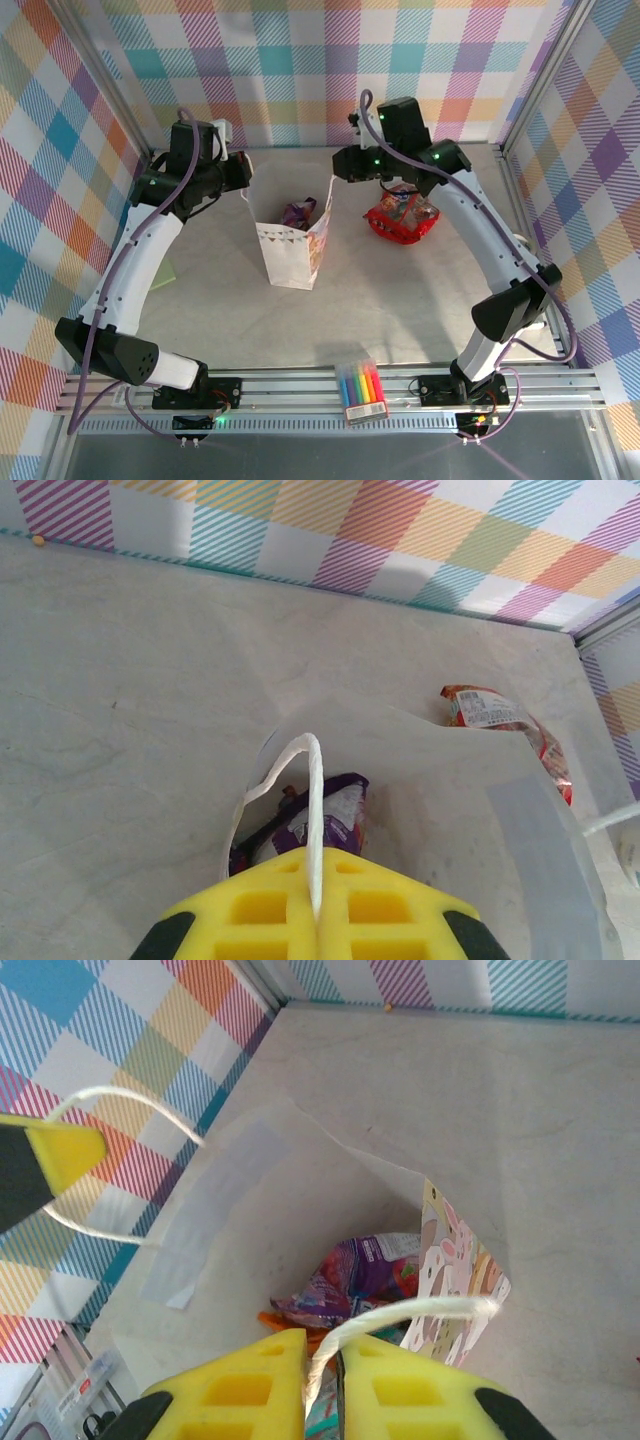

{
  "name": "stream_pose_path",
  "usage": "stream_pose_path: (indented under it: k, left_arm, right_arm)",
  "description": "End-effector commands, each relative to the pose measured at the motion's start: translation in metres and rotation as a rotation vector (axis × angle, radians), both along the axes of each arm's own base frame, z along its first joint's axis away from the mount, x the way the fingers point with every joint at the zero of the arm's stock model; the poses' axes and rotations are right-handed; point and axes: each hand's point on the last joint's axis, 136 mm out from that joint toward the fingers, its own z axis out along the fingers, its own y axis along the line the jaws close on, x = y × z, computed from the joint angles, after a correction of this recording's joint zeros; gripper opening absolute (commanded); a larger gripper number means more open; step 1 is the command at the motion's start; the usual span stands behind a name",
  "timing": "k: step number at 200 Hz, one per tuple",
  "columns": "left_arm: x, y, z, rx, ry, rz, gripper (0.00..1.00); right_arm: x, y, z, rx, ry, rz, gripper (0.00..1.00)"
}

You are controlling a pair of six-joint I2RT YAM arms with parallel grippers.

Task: Place the snacks into the paper bag

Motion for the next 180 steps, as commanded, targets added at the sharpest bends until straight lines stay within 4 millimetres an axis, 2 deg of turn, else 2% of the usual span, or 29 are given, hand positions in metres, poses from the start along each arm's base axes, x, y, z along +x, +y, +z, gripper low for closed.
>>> stream_pose_path:
  k: [1,22,62,74,82,91,107,136,166,180]
  left_arm:
    - [-0.004,-0.013,0.024,-0.039,-0.047,-0.033,0.02]
    - [-0.007,-0.021,0.028,-0.050,-0.047,-0.058,0.03]
    - [-0.008,-0.022,0.015,-0.027,-0.017,-0.059,0.07]
    - [-0.007,-0.023,0.011,-0.026,-0.007,-0.063,0.09]
    - [-0.007,-0.023,0.010,-0.024,-0.003,-0.062,0.11]
    - [-0.006,-0.022,0.008,-0.014,0.000,-0.057,0.12]
    - [-0.006,-0.017,0.007,0.014,-0.004,-0.042,0.13]
    - [-0.008,-0.009,0.007,0.060,-0.010,-0.025,0.15]
    - [-0.010,0.004,0.007,0.117,-0.021,0.008,0.17]
    - [-0.010,0.007,0.005,0.130,-0.016,0.015,0.18]
  right_arm:
    - [0.007,-0.012,0.047,0.064,-0.112,-0.041,0.16]
    - [0.017,-0.017,0.050,0.065,-0.108,-0.058,0.16]
    - [0.016,-0.013,0.026,0.071,-0.016,-0.032,0.17]
    - [0.014,-0.015,0.020,0.062,-0.006,-0.037,0.21]
    - [0.012,-0.019,0.015,0.047,-0.001,-0.051,0.29]
    - [0.010,-0.025,0.009,0.025,0.001,-0.076,0.38]
    - [0.008,-0.041,-0.005,-0.016,0.009,-0.138,0.59]
    - [0.003,-0.074,-0.034,-0.027,0.069,-0.234,0.67]
    - [0.003,-0.111,-0.075,-0.052,0.158,-0.348,0.73]
    - [0.004,-0.125,-0.091,-0.057,0.199,-0.389,0.80]
